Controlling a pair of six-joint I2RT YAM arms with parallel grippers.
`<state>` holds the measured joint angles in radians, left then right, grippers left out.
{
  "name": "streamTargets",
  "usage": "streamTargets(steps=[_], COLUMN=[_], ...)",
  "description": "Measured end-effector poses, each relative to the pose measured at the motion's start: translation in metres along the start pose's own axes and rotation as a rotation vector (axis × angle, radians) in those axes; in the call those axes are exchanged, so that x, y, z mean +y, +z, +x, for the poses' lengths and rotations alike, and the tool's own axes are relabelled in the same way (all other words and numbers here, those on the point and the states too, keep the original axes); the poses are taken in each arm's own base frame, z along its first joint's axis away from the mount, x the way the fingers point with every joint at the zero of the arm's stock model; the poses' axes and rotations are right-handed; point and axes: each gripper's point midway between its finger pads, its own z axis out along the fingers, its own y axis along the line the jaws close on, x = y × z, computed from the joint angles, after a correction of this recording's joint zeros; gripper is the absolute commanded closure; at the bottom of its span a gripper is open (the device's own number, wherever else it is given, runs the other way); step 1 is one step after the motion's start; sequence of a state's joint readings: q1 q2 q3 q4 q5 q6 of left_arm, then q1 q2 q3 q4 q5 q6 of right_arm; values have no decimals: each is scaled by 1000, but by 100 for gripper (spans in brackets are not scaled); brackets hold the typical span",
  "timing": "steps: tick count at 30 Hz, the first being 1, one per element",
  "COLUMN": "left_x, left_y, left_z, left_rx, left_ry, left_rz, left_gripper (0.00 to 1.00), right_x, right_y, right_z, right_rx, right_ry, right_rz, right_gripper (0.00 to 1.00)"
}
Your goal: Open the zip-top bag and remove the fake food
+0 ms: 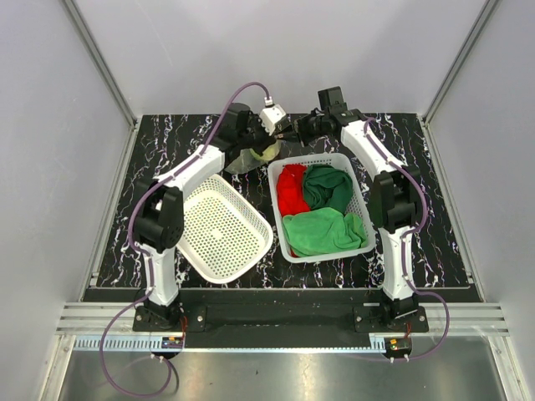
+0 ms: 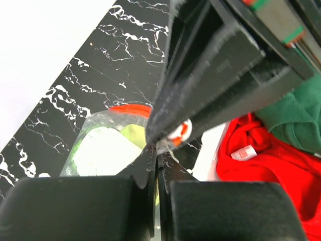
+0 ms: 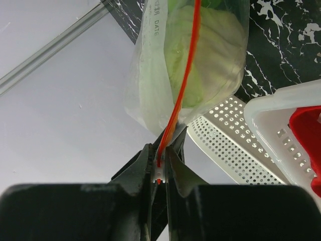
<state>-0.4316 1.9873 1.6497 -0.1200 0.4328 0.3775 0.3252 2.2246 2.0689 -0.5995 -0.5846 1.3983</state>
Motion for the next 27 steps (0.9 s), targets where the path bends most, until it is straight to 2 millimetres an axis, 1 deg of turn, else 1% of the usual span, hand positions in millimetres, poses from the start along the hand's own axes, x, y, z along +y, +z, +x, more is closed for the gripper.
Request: streamTargets(steps=[5,11,18,20,22,25,27], left_x=[-1,3,3,2,1,-6,-10], left_y=[-7,-15,-17,-16,-16,-19,-23], left_z=[3,-6,-9,-9,-9,-10,-12], left_rx=[2,-9,-16,-14,-14,-18,-21], left_ry=[13,21,24,23,21,24,22], left_rz=[-37,-68,-67,-63,-59,-47,-42], left_gripper=[100,100,100,100,100,100,100], right_x=[0,0,-1,-3,-2,-5,-10], right_y=[1,1,0,2,6,16,23], right_z=[2,7,7,6,2,-8,-17], right_rx=[6,25,40,53,62,64,57], right_ry=[10,8,-3,-9,-21,-42,-56], right_rz=[3,2,-2,0,-4,2,20], right_gripper=[87,88,87,85,83,76,76])
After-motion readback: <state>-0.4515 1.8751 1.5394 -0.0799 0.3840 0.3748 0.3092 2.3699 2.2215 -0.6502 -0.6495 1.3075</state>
